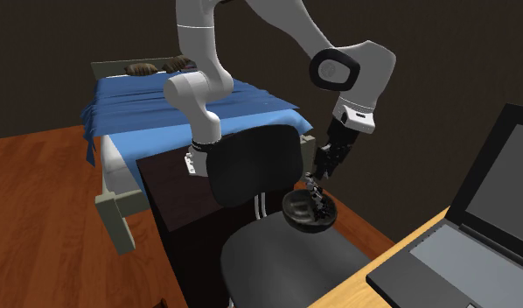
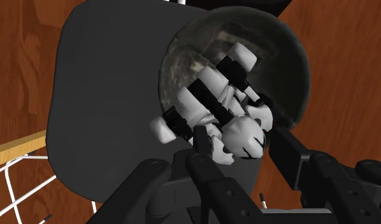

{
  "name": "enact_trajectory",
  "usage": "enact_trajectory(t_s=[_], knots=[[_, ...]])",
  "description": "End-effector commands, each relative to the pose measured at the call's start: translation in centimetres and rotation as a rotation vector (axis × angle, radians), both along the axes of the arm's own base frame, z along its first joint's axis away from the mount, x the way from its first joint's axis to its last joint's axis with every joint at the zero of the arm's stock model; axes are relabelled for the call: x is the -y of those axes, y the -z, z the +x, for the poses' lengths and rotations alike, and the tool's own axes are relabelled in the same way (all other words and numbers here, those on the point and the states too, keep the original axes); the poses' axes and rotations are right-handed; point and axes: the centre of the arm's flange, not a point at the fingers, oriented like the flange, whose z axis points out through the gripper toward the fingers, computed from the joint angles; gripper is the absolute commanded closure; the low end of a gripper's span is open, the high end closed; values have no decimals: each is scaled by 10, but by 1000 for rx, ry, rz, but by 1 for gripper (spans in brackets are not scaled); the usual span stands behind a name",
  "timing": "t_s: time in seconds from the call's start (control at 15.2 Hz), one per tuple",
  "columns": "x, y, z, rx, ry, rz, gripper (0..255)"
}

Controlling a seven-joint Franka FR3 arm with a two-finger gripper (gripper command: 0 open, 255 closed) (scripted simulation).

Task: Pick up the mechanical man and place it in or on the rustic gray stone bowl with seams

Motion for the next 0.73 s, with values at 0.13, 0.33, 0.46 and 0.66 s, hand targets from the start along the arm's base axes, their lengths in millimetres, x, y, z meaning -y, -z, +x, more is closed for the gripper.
enact_trajectory(t_s=[0.13,0.33,0.46,0.66], knots=[[0,0,0,0,0,0,0],[0,0,0,0,0,0,0],[-3,-13,2,0,0,0,0],[-11,-48,6,0,0,0,0]])
